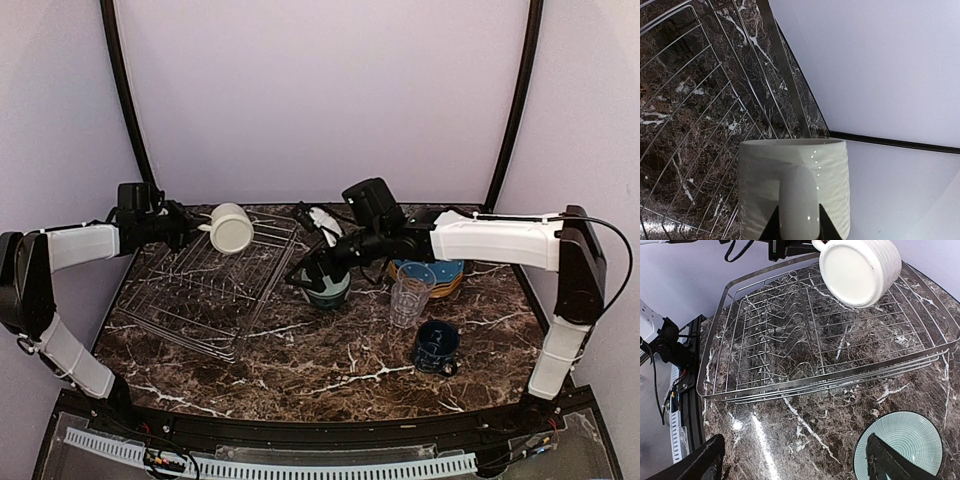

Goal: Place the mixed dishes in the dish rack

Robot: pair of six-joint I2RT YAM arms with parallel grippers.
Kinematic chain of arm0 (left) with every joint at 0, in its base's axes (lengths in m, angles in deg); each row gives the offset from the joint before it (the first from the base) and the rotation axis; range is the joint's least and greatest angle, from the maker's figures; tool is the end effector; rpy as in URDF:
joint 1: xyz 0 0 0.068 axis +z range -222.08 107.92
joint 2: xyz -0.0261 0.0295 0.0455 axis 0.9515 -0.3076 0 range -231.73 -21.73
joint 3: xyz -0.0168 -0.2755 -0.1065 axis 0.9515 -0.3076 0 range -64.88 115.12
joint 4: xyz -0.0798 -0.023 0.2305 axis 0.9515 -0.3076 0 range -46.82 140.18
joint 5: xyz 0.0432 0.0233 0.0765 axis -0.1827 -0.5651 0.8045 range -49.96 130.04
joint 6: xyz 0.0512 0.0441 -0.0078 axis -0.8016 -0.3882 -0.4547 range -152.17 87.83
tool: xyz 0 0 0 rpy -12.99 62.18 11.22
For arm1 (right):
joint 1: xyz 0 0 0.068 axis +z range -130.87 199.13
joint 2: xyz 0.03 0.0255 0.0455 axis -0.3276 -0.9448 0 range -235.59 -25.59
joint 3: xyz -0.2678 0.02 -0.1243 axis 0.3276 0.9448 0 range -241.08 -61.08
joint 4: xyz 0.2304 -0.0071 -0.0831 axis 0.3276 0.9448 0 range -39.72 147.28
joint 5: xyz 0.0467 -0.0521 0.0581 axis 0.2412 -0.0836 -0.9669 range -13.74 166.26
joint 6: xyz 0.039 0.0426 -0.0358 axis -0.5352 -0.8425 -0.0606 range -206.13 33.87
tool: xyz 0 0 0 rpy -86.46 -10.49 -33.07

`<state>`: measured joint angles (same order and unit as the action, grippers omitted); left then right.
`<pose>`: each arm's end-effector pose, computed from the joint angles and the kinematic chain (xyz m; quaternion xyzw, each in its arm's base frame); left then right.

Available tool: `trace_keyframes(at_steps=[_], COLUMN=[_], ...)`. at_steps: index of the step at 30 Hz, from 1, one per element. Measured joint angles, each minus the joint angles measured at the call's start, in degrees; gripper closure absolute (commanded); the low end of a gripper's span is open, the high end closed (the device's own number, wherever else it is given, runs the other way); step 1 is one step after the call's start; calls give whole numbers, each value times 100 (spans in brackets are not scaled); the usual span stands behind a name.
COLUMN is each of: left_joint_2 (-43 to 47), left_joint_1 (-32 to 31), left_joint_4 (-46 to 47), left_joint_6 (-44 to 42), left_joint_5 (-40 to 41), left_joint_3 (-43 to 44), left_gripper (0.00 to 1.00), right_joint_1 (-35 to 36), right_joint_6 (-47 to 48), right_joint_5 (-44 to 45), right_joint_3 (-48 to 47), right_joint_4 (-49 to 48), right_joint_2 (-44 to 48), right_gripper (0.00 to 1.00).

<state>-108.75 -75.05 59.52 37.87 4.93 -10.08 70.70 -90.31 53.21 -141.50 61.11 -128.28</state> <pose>0.3366 -0.0488 0.2842 -0.2999 0.7543 -0.5156 0.2742 0.2447 0.3427 0.2959 -0.4334 0.7507 0.3735 0.3305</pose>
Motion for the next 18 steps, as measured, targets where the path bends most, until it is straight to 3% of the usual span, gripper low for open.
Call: trace_keyframes(at_steps=[11,18], left_joint_2=[-57,-212], left_joint_1=[0,-4], left_joint_4=[608,-365], left_joint_6=[691,-350], left_joint_5=[-149,-92], left_joint_3=[-481,280], left_gripper=[99,99], right_joint_1=[0,0], right_joint_6=[-125,-170], right_joint_5=[111,212], right_joint_3=[-273,-278], right_joint_4=[57,120], right_joint_2=[-197,-236], right_gripper=[5,5])
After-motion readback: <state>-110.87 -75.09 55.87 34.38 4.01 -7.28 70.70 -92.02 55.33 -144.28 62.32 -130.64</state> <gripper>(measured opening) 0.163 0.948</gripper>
